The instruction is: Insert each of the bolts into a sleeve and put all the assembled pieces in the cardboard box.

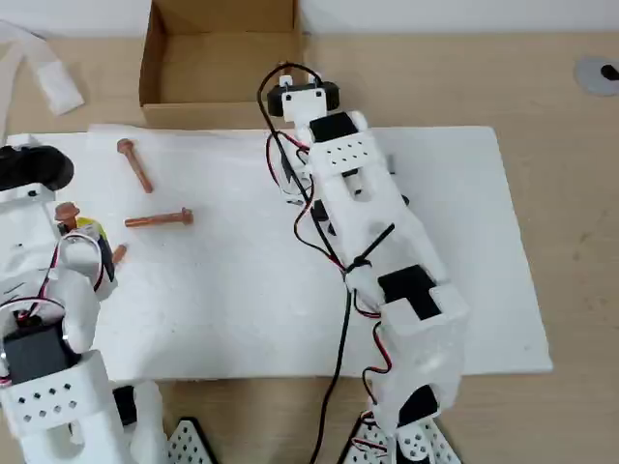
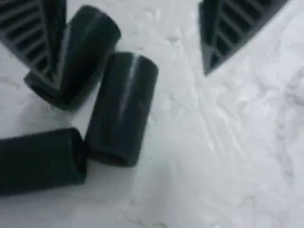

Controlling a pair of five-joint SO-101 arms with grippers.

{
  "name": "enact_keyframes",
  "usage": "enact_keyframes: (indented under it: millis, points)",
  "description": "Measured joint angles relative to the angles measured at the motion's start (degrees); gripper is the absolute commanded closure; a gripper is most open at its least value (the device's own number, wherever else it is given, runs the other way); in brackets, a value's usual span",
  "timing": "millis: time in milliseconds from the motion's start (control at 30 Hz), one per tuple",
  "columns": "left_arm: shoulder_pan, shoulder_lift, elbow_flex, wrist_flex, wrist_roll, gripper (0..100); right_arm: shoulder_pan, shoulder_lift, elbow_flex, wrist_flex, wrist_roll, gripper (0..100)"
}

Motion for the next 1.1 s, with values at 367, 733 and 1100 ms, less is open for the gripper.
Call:
enact_keyframes:
  millis: [367,733,1100]
  points:
    - [0.0,-0.09,0.0,0.0,0.0,99,0.0,0.26,2.46,-4.92,0.0,77.0]
    - [0.0,-0.09,0.0,0.0,0.0,99,1.41,9.85,-5.19,-0.44,0.88,77.4]
    - [0.0,-0.09,0.0,0.0,0.0,99,2.2,13.1,-9.41,2.46,0.97,98.7]
